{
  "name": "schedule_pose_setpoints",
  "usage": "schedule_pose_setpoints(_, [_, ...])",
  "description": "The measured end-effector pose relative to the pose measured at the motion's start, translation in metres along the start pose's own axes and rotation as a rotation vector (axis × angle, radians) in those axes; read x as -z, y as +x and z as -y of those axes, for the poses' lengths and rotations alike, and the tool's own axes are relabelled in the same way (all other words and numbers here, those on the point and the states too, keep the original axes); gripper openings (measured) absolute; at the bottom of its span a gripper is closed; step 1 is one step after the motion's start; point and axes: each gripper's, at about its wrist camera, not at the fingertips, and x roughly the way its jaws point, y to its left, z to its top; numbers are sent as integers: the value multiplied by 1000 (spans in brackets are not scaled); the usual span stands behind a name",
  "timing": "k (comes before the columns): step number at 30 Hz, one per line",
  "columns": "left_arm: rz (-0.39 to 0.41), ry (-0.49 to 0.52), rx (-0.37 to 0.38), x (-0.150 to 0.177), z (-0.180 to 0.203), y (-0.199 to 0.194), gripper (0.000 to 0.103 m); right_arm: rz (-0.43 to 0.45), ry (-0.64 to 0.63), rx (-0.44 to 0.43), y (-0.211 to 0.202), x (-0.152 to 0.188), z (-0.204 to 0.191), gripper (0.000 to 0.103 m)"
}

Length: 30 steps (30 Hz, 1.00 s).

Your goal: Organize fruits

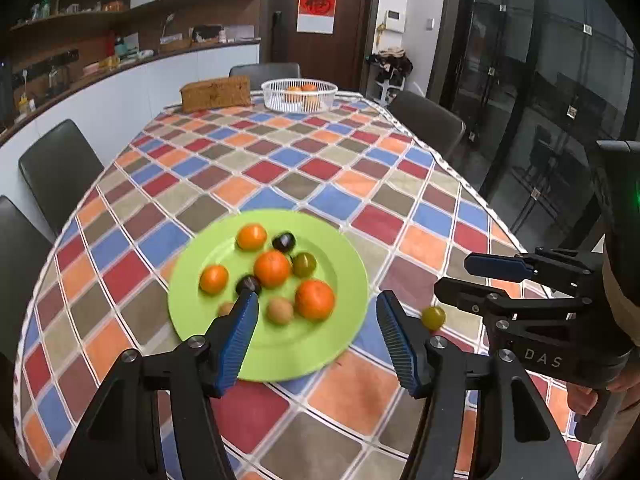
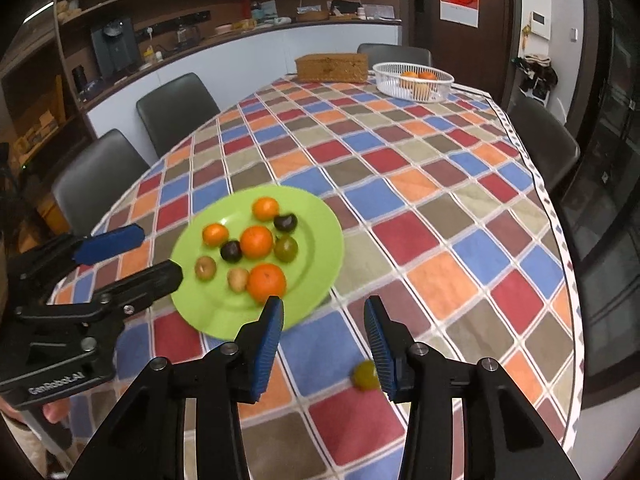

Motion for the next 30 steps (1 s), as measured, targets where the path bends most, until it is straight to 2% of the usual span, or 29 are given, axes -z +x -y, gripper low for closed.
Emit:
schedule_pose_setpoints(6, [-51,-33,-24,22,10,14,62,-33,16,0,9,23,12,43])
schedule_pose_setpoints(15, [-116,-118,-14,49,13,34,63,-96,26,2,34,48,27,43])
schedule_pose_setpoints(28, [-157,-122,-65,54,12,53,66,-118,21,18,61,54,33,42])
schedule_pose_setpoints(30, [-157,-122,-73,54,11,54,66,-117,12,27,63,53,33,37])
